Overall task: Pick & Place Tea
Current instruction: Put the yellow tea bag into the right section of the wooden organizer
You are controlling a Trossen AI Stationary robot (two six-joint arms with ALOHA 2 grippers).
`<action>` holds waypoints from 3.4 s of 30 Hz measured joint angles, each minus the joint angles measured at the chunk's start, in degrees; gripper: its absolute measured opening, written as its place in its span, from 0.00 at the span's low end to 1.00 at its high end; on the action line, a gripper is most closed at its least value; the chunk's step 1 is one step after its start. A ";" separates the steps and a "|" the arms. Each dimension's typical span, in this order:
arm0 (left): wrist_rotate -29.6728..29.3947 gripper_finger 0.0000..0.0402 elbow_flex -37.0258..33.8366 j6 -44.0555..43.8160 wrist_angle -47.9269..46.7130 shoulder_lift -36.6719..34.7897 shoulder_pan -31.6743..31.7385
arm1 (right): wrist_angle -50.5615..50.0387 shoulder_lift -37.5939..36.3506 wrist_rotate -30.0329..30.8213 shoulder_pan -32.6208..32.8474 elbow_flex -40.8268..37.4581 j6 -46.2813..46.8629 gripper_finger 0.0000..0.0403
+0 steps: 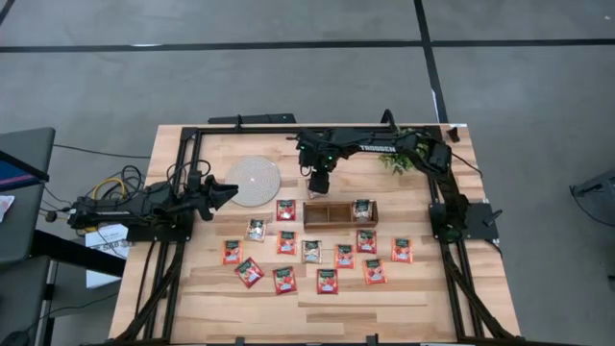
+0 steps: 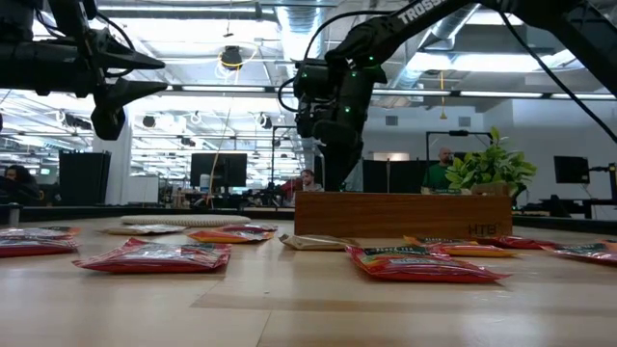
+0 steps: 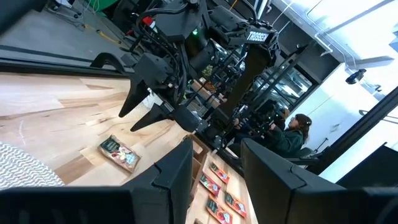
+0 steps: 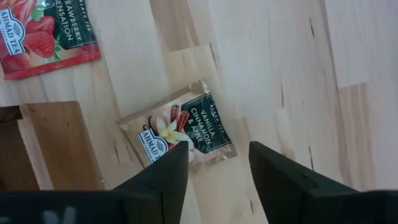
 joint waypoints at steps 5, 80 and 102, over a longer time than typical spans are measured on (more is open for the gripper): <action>-0.02 0.32 0.00 0.04 0.00 0.00 0.00 | -0.05 0.00 -0.02 -0.03 0.00 2.27 0.39; -2.55 0.32 -0.02 -0.37 -0.44 0.02 0.00 | -10.06 6.91 4.39 -0.15 11.02 4.73 0.00; -2.55 0.32 -0.02 -0.37 -0.45 0.02 0.00 | -29.42 6.78 1.33 -0.43 24.03 0.23 0.00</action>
